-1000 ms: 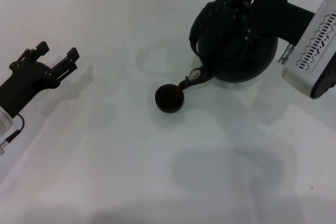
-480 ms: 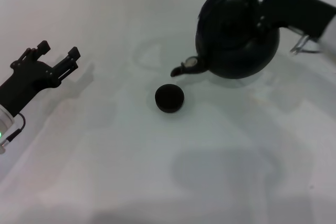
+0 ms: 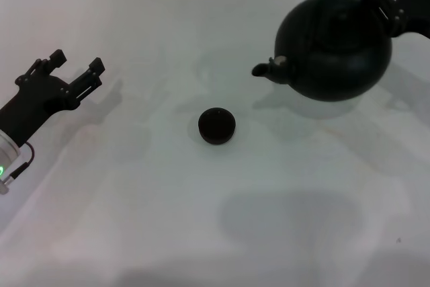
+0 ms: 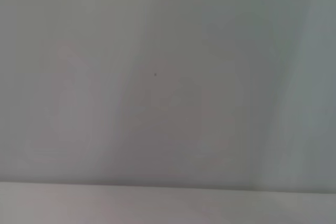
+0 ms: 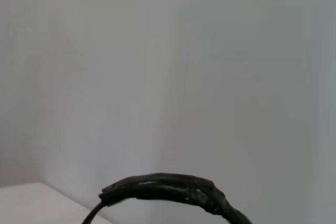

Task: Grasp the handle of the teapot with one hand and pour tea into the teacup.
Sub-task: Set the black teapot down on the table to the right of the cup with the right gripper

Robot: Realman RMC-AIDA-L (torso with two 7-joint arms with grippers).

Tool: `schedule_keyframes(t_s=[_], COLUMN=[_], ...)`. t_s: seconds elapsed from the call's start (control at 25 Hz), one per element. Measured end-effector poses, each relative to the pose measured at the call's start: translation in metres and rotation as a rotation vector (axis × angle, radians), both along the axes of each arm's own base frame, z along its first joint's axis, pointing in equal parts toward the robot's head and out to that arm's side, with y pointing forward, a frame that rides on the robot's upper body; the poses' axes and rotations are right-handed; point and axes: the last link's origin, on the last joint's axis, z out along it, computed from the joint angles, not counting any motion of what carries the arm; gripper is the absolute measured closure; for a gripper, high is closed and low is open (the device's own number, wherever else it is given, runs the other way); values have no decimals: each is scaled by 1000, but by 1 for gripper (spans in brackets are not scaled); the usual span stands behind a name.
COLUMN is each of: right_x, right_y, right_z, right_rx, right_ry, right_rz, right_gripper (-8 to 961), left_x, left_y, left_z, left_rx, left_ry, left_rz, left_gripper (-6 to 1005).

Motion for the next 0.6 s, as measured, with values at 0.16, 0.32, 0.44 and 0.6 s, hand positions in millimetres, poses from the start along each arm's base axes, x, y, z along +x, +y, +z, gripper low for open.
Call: schedule_keyframes(t_s=[0.16, 0.32, 0.44, 0.6], right_x=[13, 22, 27, 35], right_y=[-6, -13, -14, -16], right_z=[-6, -13, -16, -20], right_rx=[-12, -1, 3, 17], right_ry=[-31, -108, -138, -180], right_rz=[5, 40, 42, 45], right_gripper=[839, 839, 839, 838], left_x=[2, 3, 4, 4], left_y=[2, 4, 6, 6], left_z=[-1, -2, -3, -3], left_rx=[-6, -12, -15, -17], left_ry=[-1, 0, 3, 5], left_rz=[-3, -6, -11, -10], left_gripper=[137, 138, 138, 137])
